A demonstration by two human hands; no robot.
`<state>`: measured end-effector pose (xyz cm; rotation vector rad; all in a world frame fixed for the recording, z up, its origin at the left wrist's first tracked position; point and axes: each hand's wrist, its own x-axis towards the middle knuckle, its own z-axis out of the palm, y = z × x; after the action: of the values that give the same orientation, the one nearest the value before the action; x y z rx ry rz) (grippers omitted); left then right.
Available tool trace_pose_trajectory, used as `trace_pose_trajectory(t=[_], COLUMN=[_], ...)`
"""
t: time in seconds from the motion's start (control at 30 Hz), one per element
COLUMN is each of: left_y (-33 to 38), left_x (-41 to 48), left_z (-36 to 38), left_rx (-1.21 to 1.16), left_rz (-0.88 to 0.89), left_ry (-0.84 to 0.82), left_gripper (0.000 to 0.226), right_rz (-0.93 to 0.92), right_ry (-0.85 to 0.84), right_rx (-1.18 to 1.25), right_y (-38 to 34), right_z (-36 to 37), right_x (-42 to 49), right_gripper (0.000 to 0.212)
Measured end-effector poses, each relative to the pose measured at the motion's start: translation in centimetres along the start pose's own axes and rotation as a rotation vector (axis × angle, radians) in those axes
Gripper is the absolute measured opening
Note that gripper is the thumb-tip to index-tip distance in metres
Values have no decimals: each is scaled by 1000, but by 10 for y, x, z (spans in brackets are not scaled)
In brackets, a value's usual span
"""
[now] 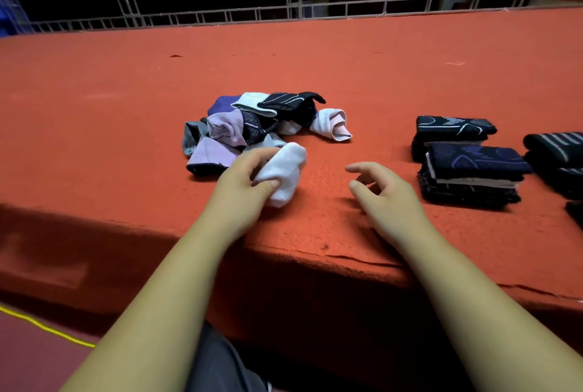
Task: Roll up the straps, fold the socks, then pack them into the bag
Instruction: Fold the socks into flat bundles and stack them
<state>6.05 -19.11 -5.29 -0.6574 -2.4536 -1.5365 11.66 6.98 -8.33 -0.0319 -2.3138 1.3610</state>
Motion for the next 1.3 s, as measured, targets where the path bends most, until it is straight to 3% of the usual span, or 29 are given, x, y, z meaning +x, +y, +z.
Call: trace_pose_trajectory(t=[0.1,0.37,0.67,0.83,0.93,1.0,1.13,1.23,1.3], left_y=[9,9,18,37,41,43,47,47,44], left_x=[0,19,37,32,28,26,23,19,18], left_z=[27,80,102,110,109,106,100,100,101], left_rx=[-370,-558,-70,-142,-116,-98,-66,-90,-77], left_rz=[-50,-135,22,-35,-50,-72,-85,-65,-37], left_ry=[-98,-146,72,46,72,59,23,-24,-42], left_gripper=[48,24,8,25,34,32,14,16,18], right_rz=[3,4,-25,-165,-163,-101,7,21,4], right_ry=[4,5,183,145,98,82,39,40,36], right_rx=[131,129,31,-36,56,89,178,103,50], right_y=[-5,0,5,0,-5,-5,-4,-4,-4], right_z=[-7,-16,-23,-23,-25,-27,-31,-32,-33], right_x=[-3,-4,-2,-5,-10,-12,-13,-13,-14], right_gripper=[37,17,18,23,22,32,5,15,9])
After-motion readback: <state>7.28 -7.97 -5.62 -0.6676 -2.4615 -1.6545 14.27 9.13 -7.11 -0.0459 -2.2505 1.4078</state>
